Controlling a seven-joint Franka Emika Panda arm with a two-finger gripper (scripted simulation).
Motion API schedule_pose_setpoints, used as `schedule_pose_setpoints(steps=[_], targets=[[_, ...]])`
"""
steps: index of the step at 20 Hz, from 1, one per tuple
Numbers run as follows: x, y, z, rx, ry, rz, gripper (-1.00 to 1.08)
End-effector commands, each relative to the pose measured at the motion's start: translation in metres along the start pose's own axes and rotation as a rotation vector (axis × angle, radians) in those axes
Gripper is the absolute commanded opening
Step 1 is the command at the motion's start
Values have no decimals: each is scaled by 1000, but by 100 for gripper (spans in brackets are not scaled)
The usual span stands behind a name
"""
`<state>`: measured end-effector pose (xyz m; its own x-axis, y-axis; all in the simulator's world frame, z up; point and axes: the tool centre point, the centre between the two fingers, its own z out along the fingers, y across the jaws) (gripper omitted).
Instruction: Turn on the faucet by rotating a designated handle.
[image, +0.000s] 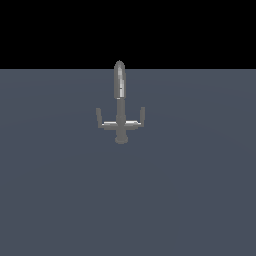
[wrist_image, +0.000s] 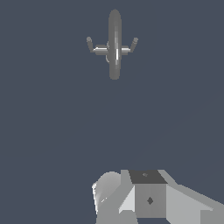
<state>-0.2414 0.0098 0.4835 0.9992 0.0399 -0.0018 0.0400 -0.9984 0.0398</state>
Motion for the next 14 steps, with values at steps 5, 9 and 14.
schedule_pose_setpoints(steps=[5,9,14], targets=[[3,1,1,8,-3,4,-100],[11,4,3,32,-13,15,-100],[28,11,10,84,-34,39,-100]])
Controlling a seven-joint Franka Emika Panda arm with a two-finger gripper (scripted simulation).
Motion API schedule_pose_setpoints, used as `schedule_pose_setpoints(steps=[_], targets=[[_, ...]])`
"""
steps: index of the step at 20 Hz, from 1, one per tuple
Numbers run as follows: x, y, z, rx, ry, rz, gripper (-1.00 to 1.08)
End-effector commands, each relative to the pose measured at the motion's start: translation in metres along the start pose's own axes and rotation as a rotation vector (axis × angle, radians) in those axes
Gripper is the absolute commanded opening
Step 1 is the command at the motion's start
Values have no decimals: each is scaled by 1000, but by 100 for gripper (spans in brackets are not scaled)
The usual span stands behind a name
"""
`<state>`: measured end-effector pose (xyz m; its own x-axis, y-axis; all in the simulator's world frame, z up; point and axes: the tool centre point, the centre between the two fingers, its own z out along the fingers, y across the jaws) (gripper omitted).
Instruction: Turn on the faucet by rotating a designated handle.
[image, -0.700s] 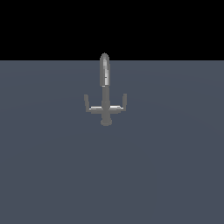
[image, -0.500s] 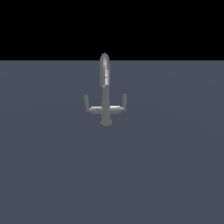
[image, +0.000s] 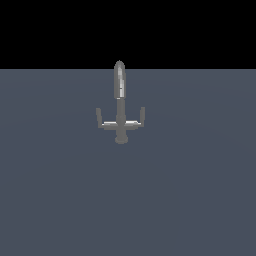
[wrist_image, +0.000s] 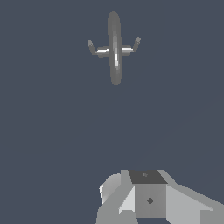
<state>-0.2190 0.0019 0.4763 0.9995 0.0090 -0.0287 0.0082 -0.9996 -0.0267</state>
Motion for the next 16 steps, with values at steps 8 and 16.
schedule_pose_setpoints(steps=[8,16], targets=[[49,20,19,152,-62,69,-100],[98,39,45,309,-125,138,-100]])
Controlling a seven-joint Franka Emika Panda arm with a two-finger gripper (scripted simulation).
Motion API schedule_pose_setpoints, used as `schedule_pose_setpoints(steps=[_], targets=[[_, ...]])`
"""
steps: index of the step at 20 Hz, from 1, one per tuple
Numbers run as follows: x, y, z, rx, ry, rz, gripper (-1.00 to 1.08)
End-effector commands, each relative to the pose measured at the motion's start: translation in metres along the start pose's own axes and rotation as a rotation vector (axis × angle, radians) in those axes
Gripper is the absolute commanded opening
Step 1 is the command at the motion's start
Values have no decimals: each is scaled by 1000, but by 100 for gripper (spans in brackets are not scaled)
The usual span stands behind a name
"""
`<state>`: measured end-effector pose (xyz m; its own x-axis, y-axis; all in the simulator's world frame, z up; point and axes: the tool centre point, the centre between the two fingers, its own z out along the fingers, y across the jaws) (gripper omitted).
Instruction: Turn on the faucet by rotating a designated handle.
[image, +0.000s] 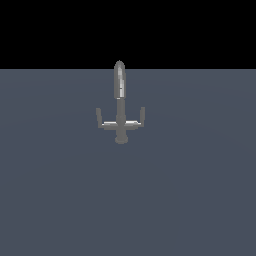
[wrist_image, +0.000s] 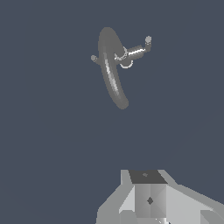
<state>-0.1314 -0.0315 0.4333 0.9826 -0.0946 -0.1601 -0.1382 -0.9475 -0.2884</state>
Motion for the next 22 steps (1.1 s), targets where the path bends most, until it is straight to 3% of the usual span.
schedule_pose_setpoints(steps=[1,22], targets=[[16,6,5,49,-19,21,-100],[135,51,71,452,-182,183,-100]])
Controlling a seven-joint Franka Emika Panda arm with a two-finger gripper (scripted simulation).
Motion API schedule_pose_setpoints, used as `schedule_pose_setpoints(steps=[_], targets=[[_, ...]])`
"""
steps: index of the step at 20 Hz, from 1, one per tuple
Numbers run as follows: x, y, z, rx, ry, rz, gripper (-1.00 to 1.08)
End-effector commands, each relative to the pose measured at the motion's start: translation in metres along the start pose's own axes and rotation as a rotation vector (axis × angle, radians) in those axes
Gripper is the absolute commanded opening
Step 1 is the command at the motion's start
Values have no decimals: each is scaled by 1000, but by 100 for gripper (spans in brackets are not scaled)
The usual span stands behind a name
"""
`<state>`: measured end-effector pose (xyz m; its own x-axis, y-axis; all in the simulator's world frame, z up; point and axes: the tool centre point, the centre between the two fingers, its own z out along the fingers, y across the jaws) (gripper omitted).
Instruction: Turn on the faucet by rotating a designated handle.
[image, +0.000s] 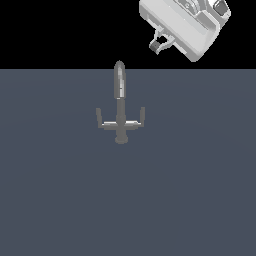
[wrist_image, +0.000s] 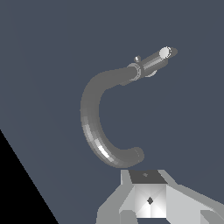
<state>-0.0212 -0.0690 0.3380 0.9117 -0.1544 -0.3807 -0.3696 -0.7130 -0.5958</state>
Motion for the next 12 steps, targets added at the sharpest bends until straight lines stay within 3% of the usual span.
schedule_pose_setpoints(steps=[1,12], targets=[[15,5,5,50,-20,18,-100],[80,30,36,269,-113,105,-100]])
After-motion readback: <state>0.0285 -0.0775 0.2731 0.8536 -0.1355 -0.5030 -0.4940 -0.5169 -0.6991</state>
